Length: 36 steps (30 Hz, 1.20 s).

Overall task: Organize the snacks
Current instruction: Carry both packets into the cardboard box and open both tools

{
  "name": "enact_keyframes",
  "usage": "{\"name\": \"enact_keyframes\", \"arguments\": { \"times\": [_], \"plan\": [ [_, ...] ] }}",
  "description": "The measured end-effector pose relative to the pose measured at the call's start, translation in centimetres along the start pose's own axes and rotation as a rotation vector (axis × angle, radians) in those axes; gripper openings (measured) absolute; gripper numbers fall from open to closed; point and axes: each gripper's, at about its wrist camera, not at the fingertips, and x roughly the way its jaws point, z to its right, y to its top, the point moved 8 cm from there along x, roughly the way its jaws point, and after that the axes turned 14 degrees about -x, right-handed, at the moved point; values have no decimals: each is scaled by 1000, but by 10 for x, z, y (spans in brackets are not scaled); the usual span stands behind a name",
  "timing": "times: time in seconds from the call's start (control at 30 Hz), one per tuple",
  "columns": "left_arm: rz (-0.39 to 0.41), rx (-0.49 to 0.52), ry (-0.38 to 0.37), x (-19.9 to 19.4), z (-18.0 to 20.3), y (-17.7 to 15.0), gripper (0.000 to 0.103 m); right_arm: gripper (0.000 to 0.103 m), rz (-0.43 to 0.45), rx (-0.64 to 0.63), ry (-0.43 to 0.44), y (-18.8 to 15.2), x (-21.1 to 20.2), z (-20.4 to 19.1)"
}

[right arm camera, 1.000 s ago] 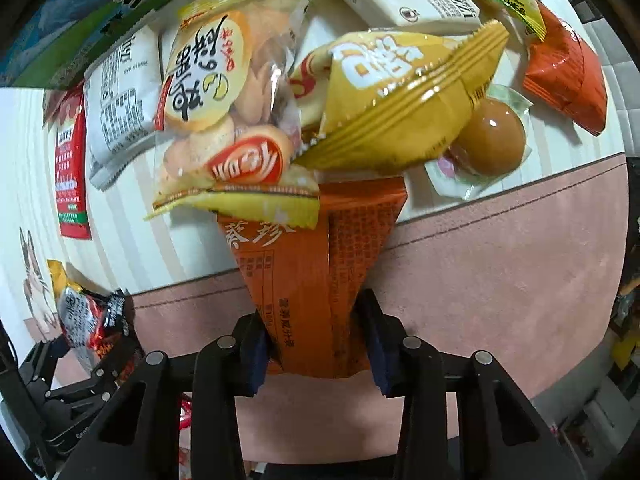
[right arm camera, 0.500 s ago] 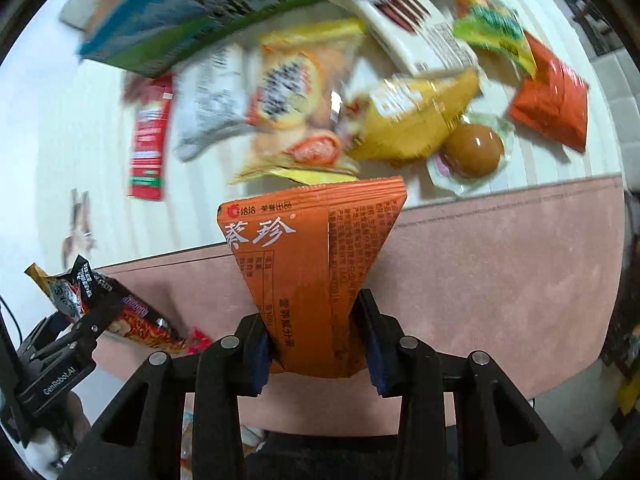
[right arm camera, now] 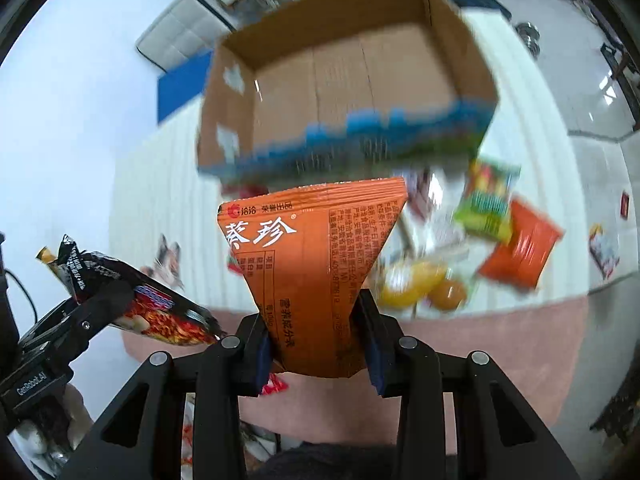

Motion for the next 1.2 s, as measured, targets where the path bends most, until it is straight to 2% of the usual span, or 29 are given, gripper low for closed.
{"name": "enact_keyframes", "arguments": {
  "times": [0.2, 0.3, 0.43, 0.6, 0.7, 0.83, 0.97, 1.0, 1.07, 1.1, 1.2],
  "plan": [
    [7, 15, -3, 13, 56, 82, 85, 40, 56, 1, -39, 87, 6, 29],
    [-34, 3, 9, 42, 74, 122, 85, 40, 43, 7, -51, 126, 21, 47],
    [-122, -15, 15, 89, 93, 156, 85, 40, 4, 10, -60, 163, 54, 71],
    [-244, -50, 41, 160, 100, 179, 85, 40, -52, -12, -98, 199, 98, 97],
    [-283, -52, 63, 191, 102, 184, 85, 40, -82, -15, -111, 213, 123, 110],
    [-316, -31, 94, 217, 104, 186, 85, 40, -122, -37, -107, 227, 152, 120],
    [-323, -20, 129, 226, 102, 189, 86, 42, -174, -62, -92, 236, 172, 121],
    [-315, -19, 134, 226, 102, 190, 86, 47, -176, -69, -96, 238, 174, 121],
    [-284, -10, 150, 224, 101, 193, 86, 70, -182, -78, -103, 240, 177, 122],
    [-275, -9, 155, 223, 100, 194, 88, 86, -183, -78, -105, 240, 178, 122],
    [-246, -32, 150, 215, 95, 198, 91, 88, -184, -67, -102, 240, 176, 124]
  ]
}}
